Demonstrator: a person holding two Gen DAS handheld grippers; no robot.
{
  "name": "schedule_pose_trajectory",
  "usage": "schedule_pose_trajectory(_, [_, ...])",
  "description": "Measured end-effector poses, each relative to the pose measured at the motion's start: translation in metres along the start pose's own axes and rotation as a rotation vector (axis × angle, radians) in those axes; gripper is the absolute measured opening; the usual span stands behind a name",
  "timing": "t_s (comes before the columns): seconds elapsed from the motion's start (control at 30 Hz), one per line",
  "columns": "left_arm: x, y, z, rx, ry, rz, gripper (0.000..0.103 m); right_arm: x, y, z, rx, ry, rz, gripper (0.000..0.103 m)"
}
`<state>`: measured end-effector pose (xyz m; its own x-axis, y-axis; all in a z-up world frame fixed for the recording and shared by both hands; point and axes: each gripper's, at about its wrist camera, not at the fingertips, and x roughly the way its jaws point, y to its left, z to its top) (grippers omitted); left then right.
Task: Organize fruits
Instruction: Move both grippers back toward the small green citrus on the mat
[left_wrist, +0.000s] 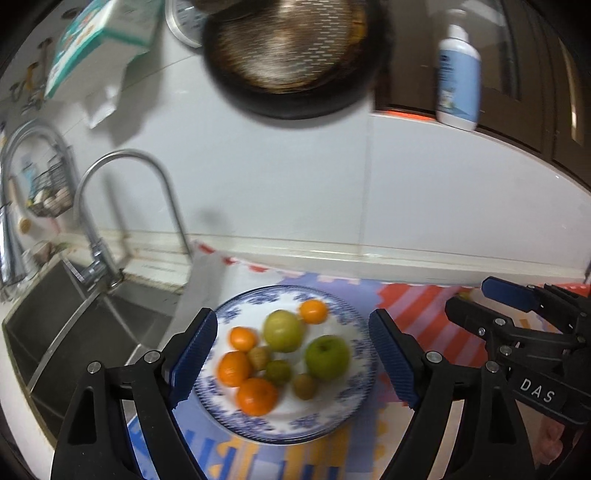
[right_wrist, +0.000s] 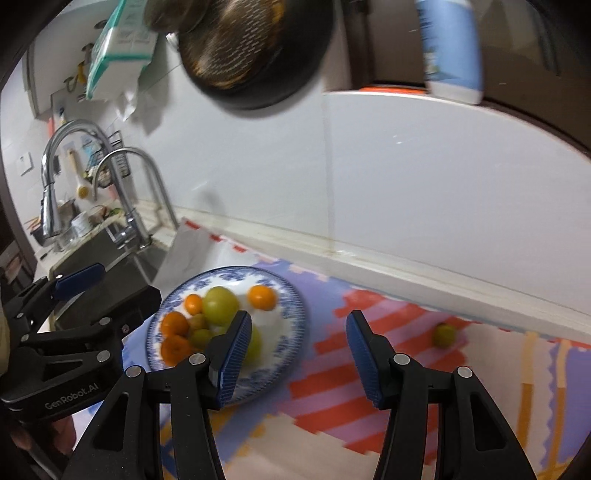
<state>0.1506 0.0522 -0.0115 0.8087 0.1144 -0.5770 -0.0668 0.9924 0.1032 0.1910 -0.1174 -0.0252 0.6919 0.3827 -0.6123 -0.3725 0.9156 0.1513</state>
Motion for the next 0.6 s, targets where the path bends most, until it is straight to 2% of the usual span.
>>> schedule_pose_trajectory(0.17, [0.004, -0.029, 0.004, 0.061, -0.010, -0.041, 0.085, -0.011, -0.029, -0.003, 0.017, -0.007, -0.056, 0.058])
schedule_pose_trajectory(0.47, [0.038, -0.079, 0.005, 0.122, 0.030, -0.162, 0.085, -0.012, -0.077, -0.014, 0.062, 0.009, -0.153, 0.058])
schedule_pose_trajectory(0.6, [0.059, -0.098, 0.003, 0.158, 0.056, -0.171, 0.086, -0.001, -0.097, -0.020, 0.084, 0.034, -0.178, 0.058])
